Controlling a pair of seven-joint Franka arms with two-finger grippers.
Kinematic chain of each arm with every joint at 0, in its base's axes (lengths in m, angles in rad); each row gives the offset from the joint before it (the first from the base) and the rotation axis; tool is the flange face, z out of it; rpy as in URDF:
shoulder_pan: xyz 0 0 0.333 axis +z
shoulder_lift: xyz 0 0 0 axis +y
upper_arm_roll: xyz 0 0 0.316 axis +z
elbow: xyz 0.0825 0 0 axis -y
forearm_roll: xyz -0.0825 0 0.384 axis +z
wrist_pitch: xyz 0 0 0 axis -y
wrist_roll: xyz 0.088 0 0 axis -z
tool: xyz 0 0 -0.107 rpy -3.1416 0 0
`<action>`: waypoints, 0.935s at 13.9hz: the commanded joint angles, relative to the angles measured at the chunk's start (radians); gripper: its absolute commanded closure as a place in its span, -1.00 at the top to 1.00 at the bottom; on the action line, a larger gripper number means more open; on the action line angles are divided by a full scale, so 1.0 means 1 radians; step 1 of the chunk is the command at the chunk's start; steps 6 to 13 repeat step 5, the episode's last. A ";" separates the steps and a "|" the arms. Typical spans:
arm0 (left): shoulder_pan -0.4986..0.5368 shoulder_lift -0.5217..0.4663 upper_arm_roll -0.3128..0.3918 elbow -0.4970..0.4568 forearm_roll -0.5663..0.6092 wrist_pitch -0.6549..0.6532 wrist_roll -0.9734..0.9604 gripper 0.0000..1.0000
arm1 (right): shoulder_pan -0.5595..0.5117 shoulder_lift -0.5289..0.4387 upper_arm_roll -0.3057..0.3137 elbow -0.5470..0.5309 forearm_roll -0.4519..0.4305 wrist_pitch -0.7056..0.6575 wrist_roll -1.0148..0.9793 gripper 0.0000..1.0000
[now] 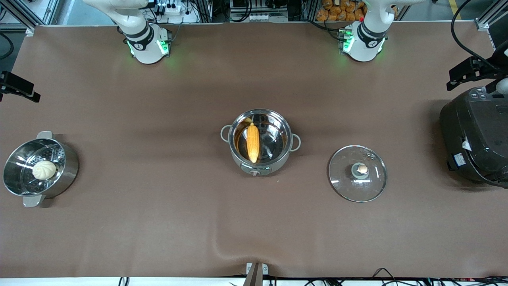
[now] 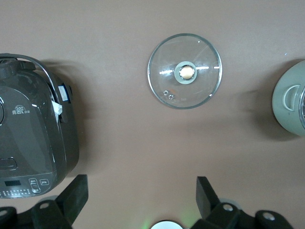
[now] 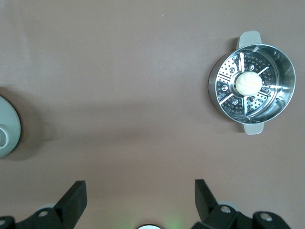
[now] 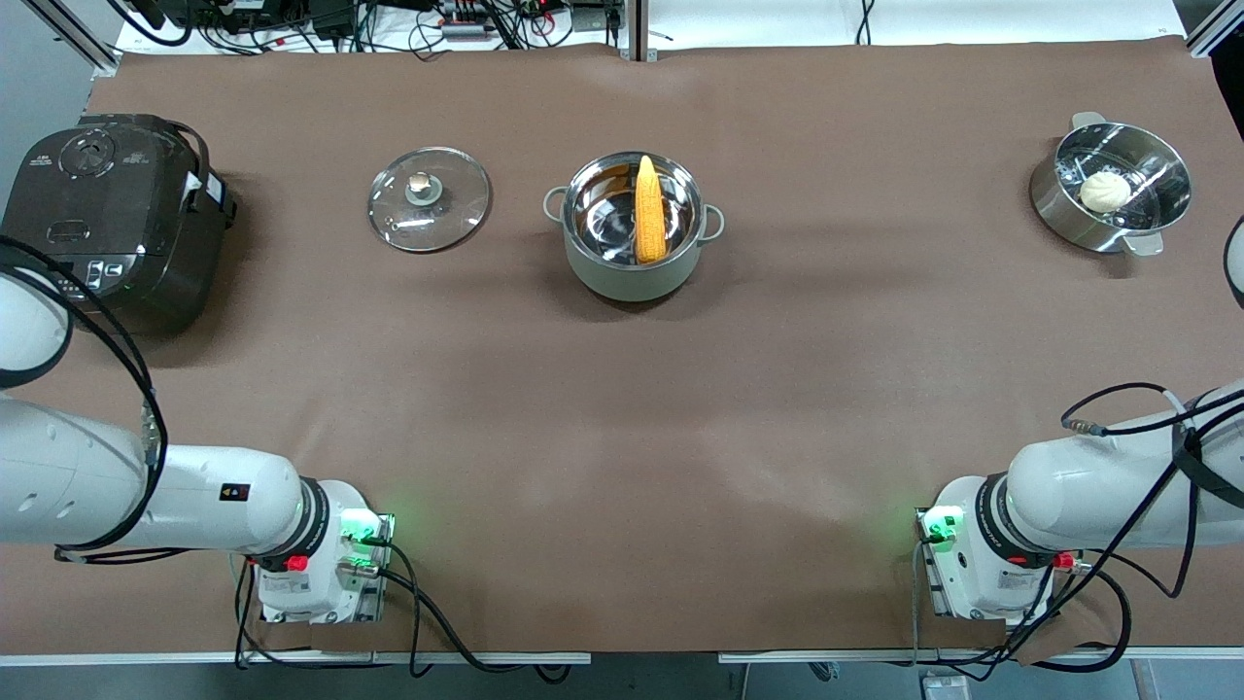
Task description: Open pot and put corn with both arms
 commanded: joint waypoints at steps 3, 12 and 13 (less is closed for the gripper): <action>0.000 0.010 0.004 0.030 -0.020 -0.018 -0.003 1.00 | -0.018 -0.025 0.015 -0.022 -0.010 0.009 -0.003 1.00; -0.002 0.008 0.001 0.028 -0.020 -0.018 -0.004 1.00 | -0.019 -0.026 0.015 -0.022 -0.010 0.009 -0.003 1.00; -0.002 0.008 0.001 0.028 -0.020 -0.018 -0.004 1.00 | -0.019 -0.026 0.015 -0.022 -0.010 0.009 -0.003 1.00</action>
